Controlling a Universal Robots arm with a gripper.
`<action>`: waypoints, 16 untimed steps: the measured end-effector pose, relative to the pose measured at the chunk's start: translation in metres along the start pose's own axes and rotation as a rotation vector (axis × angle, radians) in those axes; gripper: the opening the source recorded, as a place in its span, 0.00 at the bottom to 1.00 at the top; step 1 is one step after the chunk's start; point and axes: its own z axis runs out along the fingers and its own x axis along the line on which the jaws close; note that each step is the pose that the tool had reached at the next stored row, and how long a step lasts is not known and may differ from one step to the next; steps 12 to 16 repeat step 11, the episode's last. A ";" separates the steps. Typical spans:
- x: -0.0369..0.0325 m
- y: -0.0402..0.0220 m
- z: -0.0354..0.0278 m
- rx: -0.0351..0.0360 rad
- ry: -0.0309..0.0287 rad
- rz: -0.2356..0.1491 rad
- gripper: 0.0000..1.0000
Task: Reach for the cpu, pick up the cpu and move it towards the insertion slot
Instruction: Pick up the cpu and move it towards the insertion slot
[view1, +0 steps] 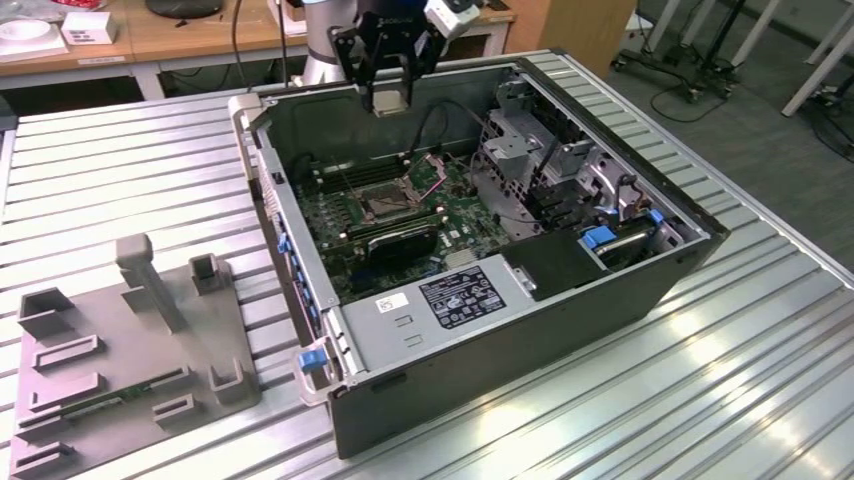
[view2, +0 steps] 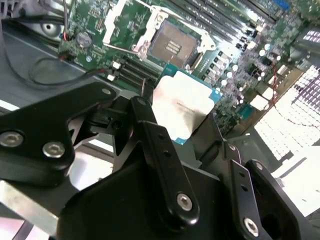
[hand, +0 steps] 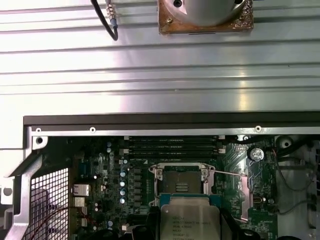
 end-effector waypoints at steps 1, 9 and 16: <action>0.0006 0.0000 0.0004 -0.0002 0.0000 -0.003 0.55; 0.0016 0.0001 0.0023 -0.0004 0.0002 -0.009 0.55; 0.0016 0.0001 0.0023 -0.0004 0.0002 -0.008 0.55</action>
